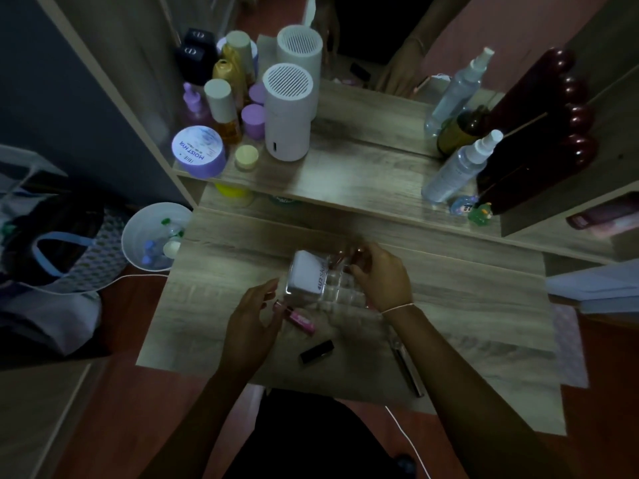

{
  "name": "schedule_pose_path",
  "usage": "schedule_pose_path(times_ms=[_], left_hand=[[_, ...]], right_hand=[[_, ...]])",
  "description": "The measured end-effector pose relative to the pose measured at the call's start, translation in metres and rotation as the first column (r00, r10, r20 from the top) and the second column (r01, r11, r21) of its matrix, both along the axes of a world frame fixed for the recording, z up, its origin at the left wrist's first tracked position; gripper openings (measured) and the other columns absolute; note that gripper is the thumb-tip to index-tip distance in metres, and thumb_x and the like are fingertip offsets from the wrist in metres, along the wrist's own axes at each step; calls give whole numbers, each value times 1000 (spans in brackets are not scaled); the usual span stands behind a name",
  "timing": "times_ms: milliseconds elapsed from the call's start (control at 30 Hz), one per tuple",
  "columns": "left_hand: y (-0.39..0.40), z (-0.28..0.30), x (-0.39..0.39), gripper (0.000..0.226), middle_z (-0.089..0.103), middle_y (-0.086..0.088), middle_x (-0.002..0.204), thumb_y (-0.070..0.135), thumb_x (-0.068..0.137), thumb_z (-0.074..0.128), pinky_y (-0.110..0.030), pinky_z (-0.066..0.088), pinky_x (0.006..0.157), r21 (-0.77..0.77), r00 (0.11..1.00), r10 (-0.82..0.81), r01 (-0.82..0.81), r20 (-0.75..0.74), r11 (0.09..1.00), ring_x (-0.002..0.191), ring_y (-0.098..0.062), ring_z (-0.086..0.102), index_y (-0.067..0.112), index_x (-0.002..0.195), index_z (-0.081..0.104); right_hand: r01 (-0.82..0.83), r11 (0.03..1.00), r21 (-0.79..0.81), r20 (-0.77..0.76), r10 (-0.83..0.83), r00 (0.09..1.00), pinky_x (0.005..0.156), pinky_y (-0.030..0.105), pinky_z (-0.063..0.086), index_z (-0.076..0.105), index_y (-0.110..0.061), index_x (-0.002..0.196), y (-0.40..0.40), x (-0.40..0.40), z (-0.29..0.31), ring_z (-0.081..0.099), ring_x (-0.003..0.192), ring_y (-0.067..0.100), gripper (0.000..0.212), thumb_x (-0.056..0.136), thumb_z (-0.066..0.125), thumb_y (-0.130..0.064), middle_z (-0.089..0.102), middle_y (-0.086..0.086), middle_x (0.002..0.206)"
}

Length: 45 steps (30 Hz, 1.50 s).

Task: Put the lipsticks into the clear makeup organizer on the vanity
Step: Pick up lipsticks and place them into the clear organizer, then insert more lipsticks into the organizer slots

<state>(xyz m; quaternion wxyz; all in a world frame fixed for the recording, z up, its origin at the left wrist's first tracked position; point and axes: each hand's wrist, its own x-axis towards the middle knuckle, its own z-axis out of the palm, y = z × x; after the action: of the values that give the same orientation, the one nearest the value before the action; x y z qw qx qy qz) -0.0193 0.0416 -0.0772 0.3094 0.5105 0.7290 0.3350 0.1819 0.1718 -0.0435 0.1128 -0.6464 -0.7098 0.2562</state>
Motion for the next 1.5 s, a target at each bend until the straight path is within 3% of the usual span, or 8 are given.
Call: schedule_pose_path(times_ms=[233, 367, 567, 733, 833, 1233, 1367, 1500], left_hand=[[-5, 6, 2, 37, 64, -9, 113, 1, 82, 65, -23, 44, 87, 99, 998, -48, 52, -42, 994, 98, -20, 62, 12, 116, 60], [-9, 11, 14, 29, 63, -1, 106, 3, 82, 63, -14, 39, 81, 137, 981, -187, 192, -50, 972, 96, -8, 56, 21, 104, 63], [-8, -1, 22, 19, 60, -4, 100, 7, 86, 62, -29, 38, 76, 49, 948, -264, 277, -178, 960, 93, -16, 48, 25, 86, 68], [-5, -9, 26, 11, 65, -15, 94, 9, 75, 69, -44, 52, 68, -41, 816, -422, 444, -394, 895, 81, -36, 58, 15, 83, 71], [-2, -17, 21, 20, 67, -13, 91, 25, 83, 52, -43, 51, 64, -35, 750, -459, 506, -476, 862, 78, -35, 59, 17, 83, 71], [15, -40, 10, 31, 67, -16, 85, 11, 64, 82, -38, 46, 58, -122, 519, -552, 647, -652, 752, 71, -35, 60, 7, 91, 68], [9, -34, 16, 30, 66, -20, 89, 12, 70, 79, -42, 49, 61, -123, 568, -528, 599, -632, 791, 77, -37, 61, 4, 96, 66], [6, -18, 29, 25, 61, -24, 100, 9, 83, 65, -48, 52, 65, -38, 759, -492, 528, -426, 848, 79, -39, 61, 3, 108, 62]], right_hand=[[76, 995, 69, -62, -72, 995, 79, 42, 55, 58, -17, 113, -18, 2, 9, 67, 90, 31, 38, 77, 69, -17, 73, 11, 96], [117, 982, 146, -86, -106, 991, 74, 39, 54, 58, -16, 113, -36, 12, 13, 66, 84, 28, 33, 81, 66, -19, 71, 9, 90], [300, 925, 231, -149, -272, 951, 73, 38, 54, 59, -19, 109, -71, 44, 14, 66, 81, 25, 24, 85, 65, -19, 71, 8, 90], [424, 887, 180, -150, -401, 904, 72, 35, 50, 61, -14, 106, -109, 74, -7, 65, 77, 28, 23, 83, 62, -14, 67, 11, 86], [421, 902, 97, -101, -412, 906, 77, 36, 50, 61, -11, 109, -129, 85, -27, 62, 82, 29, 32, 79, 71, -14, 63, 14, 92], [345, 936, -66, 74, -340, 937, 89, 45, 44, 57, -4, 119, -158, 83, -56, 53, 101, 42, 37, 82, 62, -8, 58, 26, 109], [289, 955, -67, 54, -286, 957, 86, 44, 45, 59, -5, 111, -160, 73, -57, 54, 98, 40, 28, 83, 59, -8, 60, 24, 103], [258, 961, -97, -13, -261, 965, 81, 39, 48, 57, -12, 117, -159, 54, -54, 56, 101, 34, 31, 87, 59, -19, 57, 18, 112]])
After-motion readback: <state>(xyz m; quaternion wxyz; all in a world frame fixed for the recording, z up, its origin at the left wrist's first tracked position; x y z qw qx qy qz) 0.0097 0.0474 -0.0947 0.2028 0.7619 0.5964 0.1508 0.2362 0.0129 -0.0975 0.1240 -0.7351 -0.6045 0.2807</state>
